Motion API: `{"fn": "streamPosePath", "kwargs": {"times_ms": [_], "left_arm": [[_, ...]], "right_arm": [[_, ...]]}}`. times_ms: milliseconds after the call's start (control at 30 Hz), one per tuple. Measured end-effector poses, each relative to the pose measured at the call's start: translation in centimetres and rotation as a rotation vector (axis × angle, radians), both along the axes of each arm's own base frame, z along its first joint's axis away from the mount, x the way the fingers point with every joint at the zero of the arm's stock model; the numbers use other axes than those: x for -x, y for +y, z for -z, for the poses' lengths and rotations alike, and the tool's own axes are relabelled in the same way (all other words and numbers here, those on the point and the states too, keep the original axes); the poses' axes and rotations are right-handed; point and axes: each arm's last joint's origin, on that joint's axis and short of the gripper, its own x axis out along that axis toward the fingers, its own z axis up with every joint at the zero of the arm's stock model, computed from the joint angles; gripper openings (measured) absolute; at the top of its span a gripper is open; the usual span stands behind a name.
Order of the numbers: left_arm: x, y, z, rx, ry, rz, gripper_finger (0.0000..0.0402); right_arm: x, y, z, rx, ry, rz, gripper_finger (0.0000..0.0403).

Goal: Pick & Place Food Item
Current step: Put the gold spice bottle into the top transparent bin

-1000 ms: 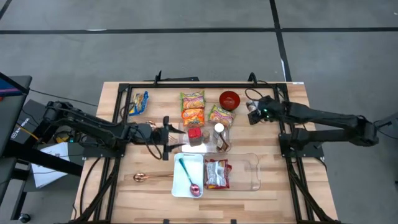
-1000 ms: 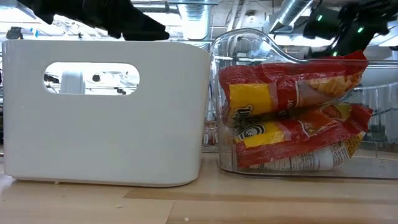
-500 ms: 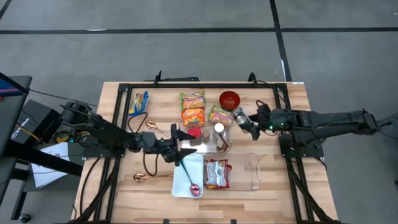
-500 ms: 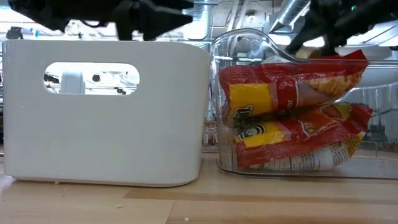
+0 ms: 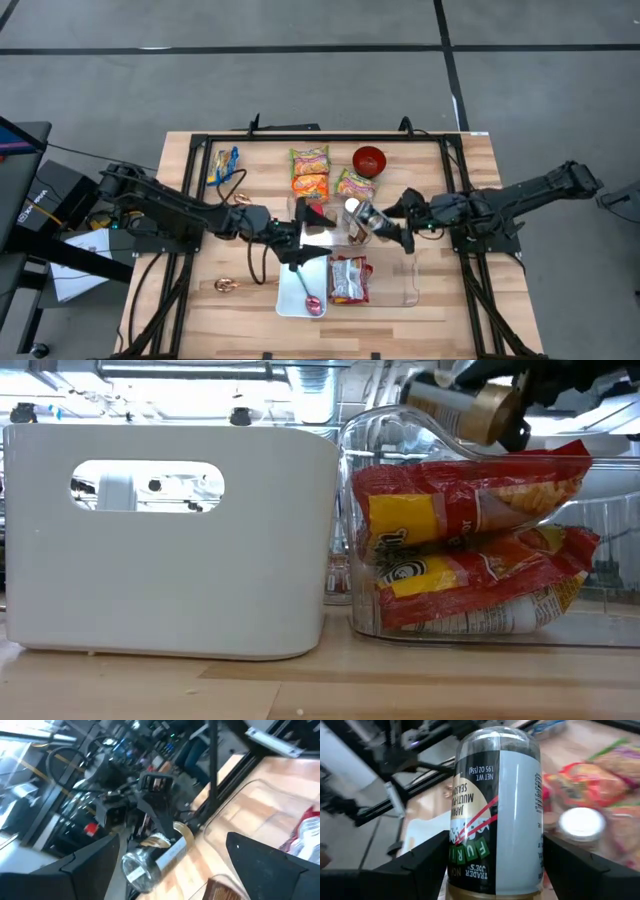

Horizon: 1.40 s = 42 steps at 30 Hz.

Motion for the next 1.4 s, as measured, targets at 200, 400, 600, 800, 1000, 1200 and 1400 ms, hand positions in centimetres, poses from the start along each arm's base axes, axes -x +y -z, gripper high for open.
{"fn": "streamPosePath", "kwargs": {"times_ms": [200, 400, 600, 800, 1000, 1200, 1400], "left_arm": [[-1.1, 0.9, -1.1, 0.061, 0.058, 0.067, 0.0363], [-2.8, 1.0, -0.6, 0.071, 0.085, 0.089, 0.0372], [-3.7, 1.0, -0.4, 0.068, 0.093, 0.082, 0.0383], [-3.7, 1.0, -0.3, 0.070, 0.114, 0.097, 0.0389], [-3.6, 0.9, 0.2, 0.122, 0.174, 0.114, 0.0389], [-3.5, 0.6, 0.4, 0.121, 0.190, 0.122, 0.0382], [-3.4, 0.5, 0.5, 0.118, 0.209, 0.122, 0.0361]], "right_arm": [[-1.0, 1.4, -0.2, -0.001, -0.069, -0.114, 0.0285], [-2.4, 2.2, -0.6, 0.035, -0.056, -0.155, 0.0285], [-4.3, 3.1, -1.3, 0.079, -0.013, -0.220, 0.0285], [-5.7, 3.9, -1.6, 0.115, 0.023, -0.272, 0.0285], [-7.2, 3.9, -2.7, 0.133, 0.018, -0.316, 0.0285], [-7.8, 3.3, -2.7, 0.152, 0.073, -0.295, 0.0285], [-7.9, 3.1, -2.6, 0.153, 0.085, -0.289, 0.0285]]}}
